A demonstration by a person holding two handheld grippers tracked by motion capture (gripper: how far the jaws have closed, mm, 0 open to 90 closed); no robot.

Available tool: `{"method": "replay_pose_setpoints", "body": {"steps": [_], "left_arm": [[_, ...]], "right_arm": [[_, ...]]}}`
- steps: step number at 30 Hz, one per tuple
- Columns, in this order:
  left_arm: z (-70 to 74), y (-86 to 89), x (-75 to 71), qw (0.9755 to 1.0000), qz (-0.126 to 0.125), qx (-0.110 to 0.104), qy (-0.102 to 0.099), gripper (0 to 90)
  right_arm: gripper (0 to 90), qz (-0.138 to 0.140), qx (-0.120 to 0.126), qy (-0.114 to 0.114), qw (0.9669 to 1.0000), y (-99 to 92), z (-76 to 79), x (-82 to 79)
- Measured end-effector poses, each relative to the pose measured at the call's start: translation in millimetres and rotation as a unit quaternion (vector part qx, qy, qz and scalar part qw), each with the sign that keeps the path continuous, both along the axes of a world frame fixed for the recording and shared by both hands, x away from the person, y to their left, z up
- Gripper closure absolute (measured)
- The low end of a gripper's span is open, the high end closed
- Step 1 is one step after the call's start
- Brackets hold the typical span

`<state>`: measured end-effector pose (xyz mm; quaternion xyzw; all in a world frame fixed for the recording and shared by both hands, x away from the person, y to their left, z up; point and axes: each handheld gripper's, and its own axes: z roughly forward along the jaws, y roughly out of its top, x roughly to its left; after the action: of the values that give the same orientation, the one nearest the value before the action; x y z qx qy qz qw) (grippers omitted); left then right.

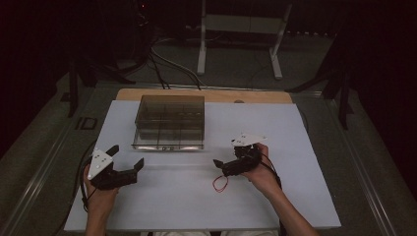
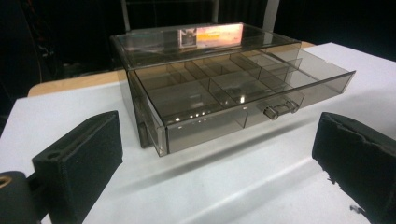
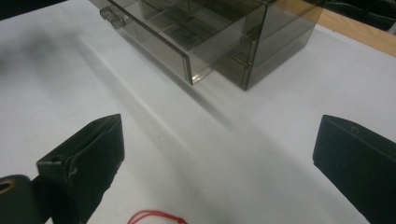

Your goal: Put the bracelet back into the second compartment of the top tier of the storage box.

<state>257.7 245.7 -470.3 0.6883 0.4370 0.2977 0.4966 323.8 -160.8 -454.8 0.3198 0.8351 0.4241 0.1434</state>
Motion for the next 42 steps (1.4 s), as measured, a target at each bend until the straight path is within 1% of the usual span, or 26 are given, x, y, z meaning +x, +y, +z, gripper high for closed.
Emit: {"method": "replay_pose_setpoints", "body": {"steps": [4,7,8,10,11,12,17,23,26,30,34,42], "left_arm": [[1.0,-0.1,0.0,1.0,0.004,0.003,0.004,3.3],[1.2,-0.8,-0.3,1.0,0.005,0.004,0.004,3.2],[1.4,-0.7,-0.4,1.0,0.005,0.003,0.004,3.2],[1.9,-0.1,-0.9,1.0,0.001,-0.007,0.002,3.2],[2.2,-0.1,-1.1,1.0,0.0,-0.009,0.0,3.2],[2.4,-0.2,-1.4,1.0,0.002,-0.006,-0.001,3.2],[2.2,-0.1,-1.6,1.0,0.0,-0.008,-0.002,3.2],[1.4,-1.3,-1.1,1.0,-0.002,-0.005,0.0,3.2],[1.0,-2.2,-0.7,1.0,0.001,0.001,0.003,3.2],[0.9,-2.3,-0.5,1.0,0.002,0.002,0.004,3.2],[0.6,-2.8,-0.4,1.0,0.002,0.003,0.005,3.2],[0.4,-3.4,-0.4,1.0,0.001,0.006,0.005,3.2]], "right_arm": [[2.0,-0.001,-0.003,-0.001,1.0,-3.8,-1.9,-2.5],[2.0,-0.003,-0.001,0.002,1.0,-6.4,-3.6,-4.9],[2.0,-0.001,-0.002,0.003,1.0,-6.9,-4.2,-5.8],[2.0,0.0,-0.005,0.005,1.0,-8.1,-5.2,-7.8],[2.0,0.001,-0.004,0.006,1.0,-8.8,-5.6,-8.8],[2.1,0.0,-0.005,0.007,1.0,-9.2,-6.0,-9.8],[2.0,0.002,-0.011,0.013,0.9999,-9.9,-10.4,-14.9],[2.0,0.006,-0.019,0.027,0.9994,-7.6,-19.5,-21.8],[2.0,0.008,-0.023,0.032,0.9992,-6.3,-24.3,-24.2],[2.0,0.011,-0.026,0.039,0.9988,-4.6,-29.6,-27.4],[2.0,0.014,-0.031,0.045,0.9984,-3.0,-32.9,-29.9],[2.0,0.017,-0.033,0.051,0.998,-0.5,-38.0,-33.2]]}}
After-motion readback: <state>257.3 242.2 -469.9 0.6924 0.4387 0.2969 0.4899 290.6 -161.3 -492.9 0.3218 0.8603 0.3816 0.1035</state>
